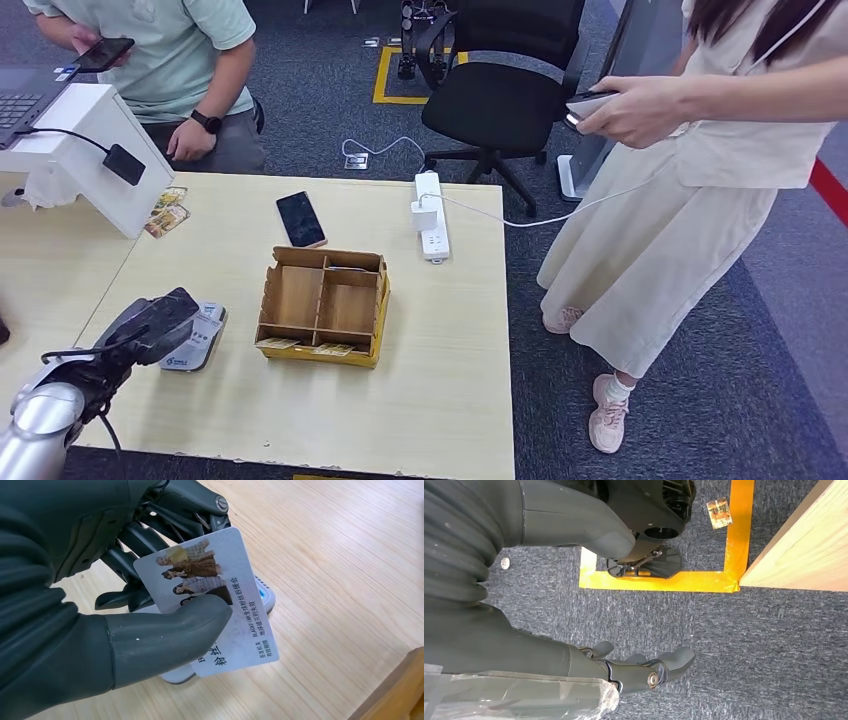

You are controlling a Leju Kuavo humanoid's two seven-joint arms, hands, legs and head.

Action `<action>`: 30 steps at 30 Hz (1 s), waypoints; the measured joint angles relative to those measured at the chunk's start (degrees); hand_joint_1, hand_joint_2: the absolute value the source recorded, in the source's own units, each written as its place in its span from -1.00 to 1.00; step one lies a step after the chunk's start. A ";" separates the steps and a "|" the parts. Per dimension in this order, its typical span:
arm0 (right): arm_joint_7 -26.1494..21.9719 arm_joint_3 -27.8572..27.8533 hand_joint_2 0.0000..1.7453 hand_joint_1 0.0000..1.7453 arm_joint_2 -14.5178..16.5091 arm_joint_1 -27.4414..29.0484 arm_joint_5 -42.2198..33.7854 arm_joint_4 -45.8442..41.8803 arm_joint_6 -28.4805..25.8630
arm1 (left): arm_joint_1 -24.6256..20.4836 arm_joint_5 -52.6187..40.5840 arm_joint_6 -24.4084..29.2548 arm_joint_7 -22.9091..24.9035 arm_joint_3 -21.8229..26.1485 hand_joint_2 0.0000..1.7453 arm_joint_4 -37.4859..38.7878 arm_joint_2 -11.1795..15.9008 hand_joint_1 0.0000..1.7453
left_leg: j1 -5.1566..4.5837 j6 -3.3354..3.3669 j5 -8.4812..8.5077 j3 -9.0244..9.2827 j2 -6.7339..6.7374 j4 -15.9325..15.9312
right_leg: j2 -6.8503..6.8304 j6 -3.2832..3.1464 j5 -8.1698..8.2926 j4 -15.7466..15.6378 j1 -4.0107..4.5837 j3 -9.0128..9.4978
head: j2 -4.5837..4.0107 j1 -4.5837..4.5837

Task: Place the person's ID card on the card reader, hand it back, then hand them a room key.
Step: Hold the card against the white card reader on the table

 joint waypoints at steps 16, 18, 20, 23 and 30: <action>0.00 0.06 1.00 -1.00 0.23 0.15 -0.30 0.11 -0.34 | -4.64 -4.70 1.79 0.77 -4.62 1.00 6.95 -2.48 1.00 | 0.00 0.00 0.00 0.00 0.02 0.01 | 0.02 -0.01 0.01 0.00 0.00 -0.02 | 0.00 -0.01; 0.00 0.06 1.00 -1.00 0.24 0.22 -0.37 0.19 -0.36 | -4.84 -5.12 2.05 0.80 -4.93 1.00 7.77 -2.62 1.00 | 0.00 0.00 0.00 0.00 0.02 0.01 | 0.02 -0.01 0.01 0.00 0.00 -0.02 | 0.00 -0.01; 0.01 0.06 1.00 -1.00 0.24 0.35 -0.45 0.26 -0.39 | -4.92 -5.33 2.31 0.81 -5.13 1.00 8.45 -2.62 1.00 | 0.00 0.00 0.00 0.00 0.02 0.01 | 0.03 -0.01 0.00 0.00 0.00 -0.02 | 0.00 -0.01; 0.08 0.06 1.00 -1.00 0.24 0.58 -0.66 0.29 -0.52 | -4.94 -5.22 2.81 0.80 -5.20 1.00 9.09 -2.36 1.00 | 0.00 0.00 0.00 -0.01 0.02 0.00 | 0.02 -0.01 0.00 0.00 0.00 -0.02 | 0.00 -0.01; 0.15 0.06 1.00 -1.00 0.24 1.04 -0.91 0.34 -0.60 | -4.92 -3.61 3.28 0.77 -4.74 1.00 9.24 -1.05 1.00 | 0.01 0.00 0.00 -0.02 0.01 0.00 | 0.02 -0.01 0.00 0.01 0.00 -0.01 | 0.01 -0.02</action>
